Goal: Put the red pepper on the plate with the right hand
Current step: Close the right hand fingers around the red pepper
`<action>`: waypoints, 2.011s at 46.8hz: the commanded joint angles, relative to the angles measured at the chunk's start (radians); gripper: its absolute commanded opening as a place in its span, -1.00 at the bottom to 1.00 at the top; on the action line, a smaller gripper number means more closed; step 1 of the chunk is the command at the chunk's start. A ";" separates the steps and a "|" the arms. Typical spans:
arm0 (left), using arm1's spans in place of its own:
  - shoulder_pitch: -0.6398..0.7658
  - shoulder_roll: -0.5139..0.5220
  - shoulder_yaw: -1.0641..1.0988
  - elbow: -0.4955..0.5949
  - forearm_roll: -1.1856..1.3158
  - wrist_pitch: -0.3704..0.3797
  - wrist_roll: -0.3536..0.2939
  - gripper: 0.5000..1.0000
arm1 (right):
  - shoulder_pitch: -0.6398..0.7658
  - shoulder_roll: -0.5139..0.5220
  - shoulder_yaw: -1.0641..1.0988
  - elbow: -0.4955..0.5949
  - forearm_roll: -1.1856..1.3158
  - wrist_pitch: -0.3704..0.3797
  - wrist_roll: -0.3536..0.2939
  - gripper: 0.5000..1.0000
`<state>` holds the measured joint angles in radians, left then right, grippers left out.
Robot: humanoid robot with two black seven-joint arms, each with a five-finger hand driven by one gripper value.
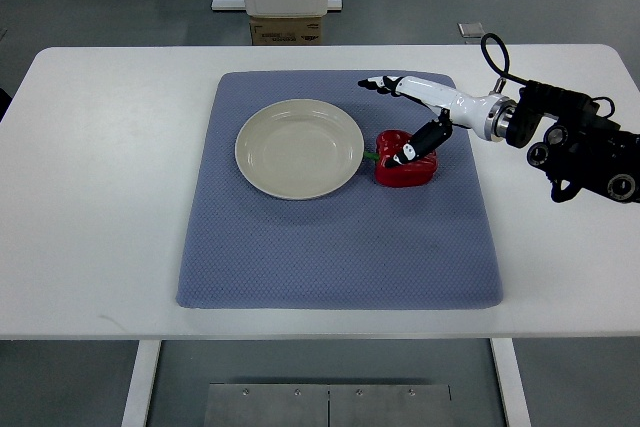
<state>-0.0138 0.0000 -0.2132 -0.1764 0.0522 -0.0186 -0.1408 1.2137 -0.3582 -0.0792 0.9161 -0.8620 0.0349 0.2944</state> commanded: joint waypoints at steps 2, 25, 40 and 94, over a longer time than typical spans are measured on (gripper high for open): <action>0.000 0.000 0.000 0.000 0.000 0.000 0.000 1.00 | 0.023 -0.001 -0.046 -0.002 -0.005 -0.001 -0.001 0.96; 0.000 0.000 0.000 0.000 0.000 0.000 0.001 1.00 | 0.033 -0.001 -0.132 -0.008 -0.012 -0.004 -0.001 0.92; 0.000 0.000 0.000 0.000 0.001 0.000 0.000 1.00 | 0.030 0.001 -0.142 -0.029 -0.012 -0.004 -0.008 0.81; 0.000 0.000 0.000 0.000 0.000 0.000 0.001 1.00 | 0.021 0.012 -0.168 -0.049 -0.012 -0.004 -0.004 0.30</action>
<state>-0.0138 0.0000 -0.2132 -0.1764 0.0521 -0.0186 -0.1403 1.2362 -0.3468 -0.2470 0.8682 -0.8745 0.0307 0.2899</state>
